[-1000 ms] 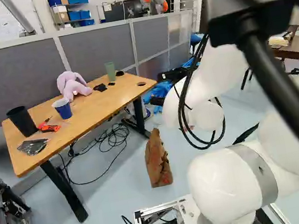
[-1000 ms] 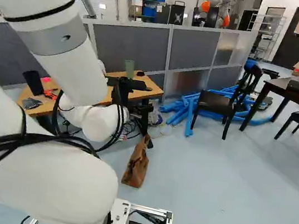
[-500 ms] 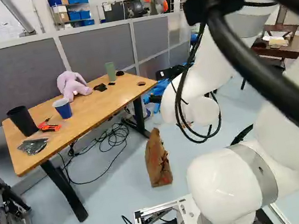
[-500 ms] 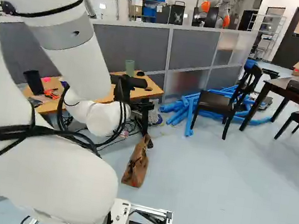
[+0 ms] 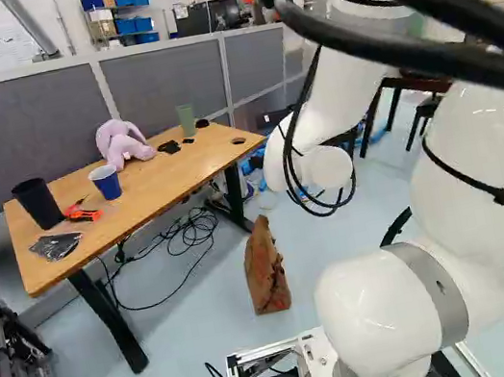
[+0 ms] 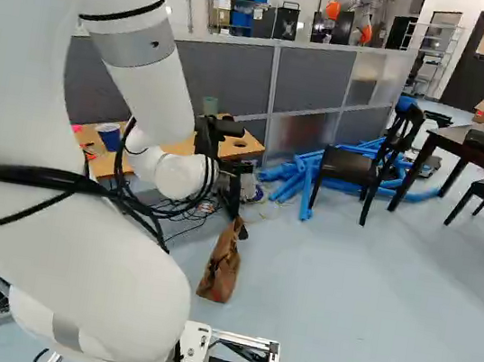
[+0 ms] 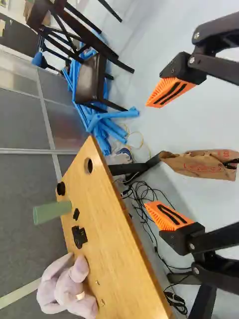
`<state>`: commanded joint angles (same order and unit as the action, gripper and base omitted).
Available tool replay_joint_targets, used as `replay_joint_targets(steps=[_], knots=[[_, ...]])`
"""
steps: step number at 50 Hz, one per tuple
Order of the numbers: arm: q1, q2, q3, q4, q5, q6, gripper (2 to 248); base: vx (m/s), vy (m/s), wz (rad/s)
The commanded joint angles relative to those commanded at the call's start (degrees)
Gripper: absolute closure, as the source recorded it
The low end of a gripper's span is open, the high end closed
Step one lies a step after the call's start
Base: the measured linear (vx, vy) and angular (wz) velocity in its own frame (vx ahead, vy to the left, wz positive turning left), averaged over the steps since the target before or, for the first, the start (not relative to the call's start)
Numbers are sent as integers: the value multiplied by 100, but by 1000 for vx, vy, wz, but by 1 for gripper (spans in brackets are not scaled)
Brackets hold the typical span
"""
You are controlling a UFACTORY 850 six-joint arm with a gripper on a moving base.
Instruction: Pick up the bag on the ground and place it on the table
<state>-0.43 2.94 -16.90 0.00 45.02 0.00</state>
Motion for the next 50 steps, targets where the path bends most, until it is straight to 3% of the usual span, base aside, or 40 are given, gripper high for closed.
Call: replay_joint_targets(steps=[50], knots=[[4, -1415, -1514, 52, -1226, 0, 3, 0, 0, 0]])
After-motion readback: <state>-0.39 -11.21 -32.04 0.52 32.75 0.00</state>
